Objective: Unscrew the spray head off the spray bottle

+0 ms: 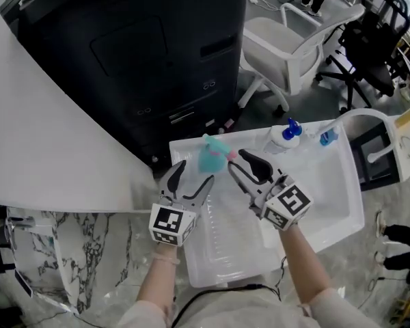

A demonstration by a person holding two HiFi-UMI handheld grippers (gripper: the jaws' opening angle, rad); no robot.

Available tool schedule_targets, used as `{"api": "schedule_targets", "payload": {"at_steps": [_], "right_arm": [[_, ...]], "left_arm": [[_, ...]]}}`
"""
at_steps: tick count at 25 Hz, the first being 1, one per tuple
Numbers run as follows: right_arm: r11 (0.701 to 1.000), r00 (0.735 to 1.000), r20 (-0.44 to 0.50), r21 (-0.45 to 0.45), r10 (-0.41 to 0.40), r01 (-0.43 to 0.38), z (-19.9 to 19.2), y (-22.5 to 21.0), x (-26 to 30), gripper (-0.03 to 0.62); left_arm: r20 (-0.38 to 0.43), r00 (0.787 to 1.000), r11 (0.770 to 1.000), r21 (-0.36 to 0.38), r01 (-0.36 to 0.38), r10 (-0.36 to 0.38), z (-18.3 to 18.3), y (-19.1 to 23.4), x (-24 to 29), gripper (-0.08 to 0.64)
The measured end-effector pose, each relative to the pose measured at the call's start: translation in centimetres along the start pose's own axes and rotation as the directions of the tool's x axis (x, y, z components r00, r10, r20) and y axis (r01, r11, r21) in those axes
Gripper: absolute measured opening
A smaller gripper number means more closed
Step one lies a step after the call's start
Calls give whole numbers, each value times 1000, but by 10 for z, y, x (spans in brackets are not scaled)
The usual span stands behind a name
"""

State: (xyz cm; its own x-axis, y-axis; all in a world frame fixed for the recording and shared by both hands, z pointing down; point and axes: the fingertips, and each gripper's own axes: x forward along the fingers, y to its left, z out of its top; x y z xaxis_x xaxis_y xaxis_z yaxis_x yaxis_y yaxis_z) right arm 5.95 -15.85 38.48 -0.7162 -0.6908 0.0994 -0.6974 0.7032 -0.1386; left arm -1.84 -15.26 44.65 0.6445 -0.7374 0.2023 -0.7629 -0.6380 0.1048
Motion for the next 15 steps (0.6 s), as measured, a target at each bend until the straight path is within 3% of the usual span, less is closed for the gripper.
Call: {"api": "schedule_targets", "payload": {"at_steps": [15], "right_arm": [[994,994,-8,-5,113,-113,3,1,35,158]], "left_arm": [[-112,992,983,172,69,-49,-6,-7,56,341]]}}
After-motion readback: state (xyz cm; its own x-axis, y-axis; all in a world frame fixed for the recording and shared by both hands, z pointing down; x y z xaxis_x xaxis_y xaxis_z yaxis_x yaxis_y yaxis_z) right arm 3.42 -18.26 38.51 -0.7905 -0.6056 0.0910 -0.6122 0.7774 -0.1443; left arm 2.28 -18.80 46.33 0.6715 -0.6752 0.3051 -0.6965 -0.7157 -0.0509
